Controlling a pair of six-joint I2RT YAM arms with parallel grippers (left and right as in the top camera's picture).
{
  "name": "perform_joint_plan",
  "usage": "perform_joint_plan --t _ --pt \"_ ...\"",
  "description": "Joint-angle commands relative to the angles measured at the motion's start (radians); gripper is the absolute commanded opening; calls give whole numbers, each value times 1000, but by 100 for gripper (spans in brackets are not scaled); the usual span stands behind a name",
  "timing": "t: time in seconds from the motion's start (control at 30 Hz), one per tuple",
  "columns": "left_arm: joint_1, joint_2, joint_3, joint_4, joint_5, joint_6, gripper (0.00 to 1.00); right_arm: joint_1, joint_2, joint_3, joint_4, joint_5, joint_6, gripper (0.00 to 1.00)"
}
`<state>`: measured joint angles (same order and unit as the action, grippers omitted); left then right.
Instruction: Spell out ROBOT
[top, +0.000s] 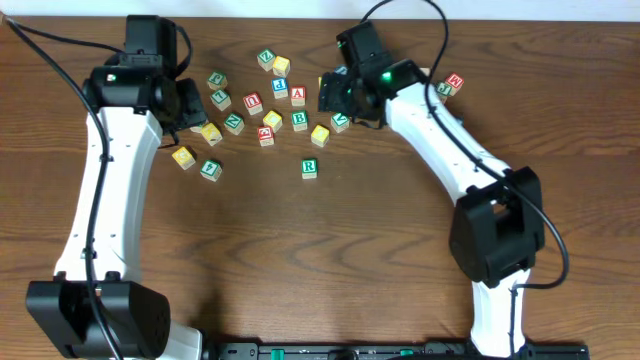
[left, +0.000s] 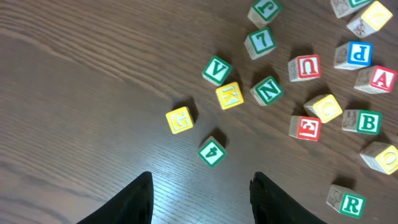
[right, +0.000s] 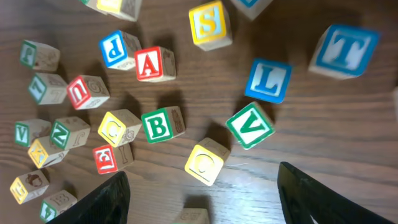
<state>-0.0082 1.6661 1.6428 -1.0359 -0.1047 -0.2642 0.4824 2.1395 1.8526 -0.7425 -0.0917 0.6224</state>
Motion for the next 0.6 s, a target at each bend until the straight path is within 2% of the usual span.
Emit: perform_joint_plan --t 0.0,0.57 --pt "8 8 13 1 -13 8 50 20 23 17 3 3 59 71" --pt "8 14 10 1 -13 8 50 93 119 17 25 65 126 71"
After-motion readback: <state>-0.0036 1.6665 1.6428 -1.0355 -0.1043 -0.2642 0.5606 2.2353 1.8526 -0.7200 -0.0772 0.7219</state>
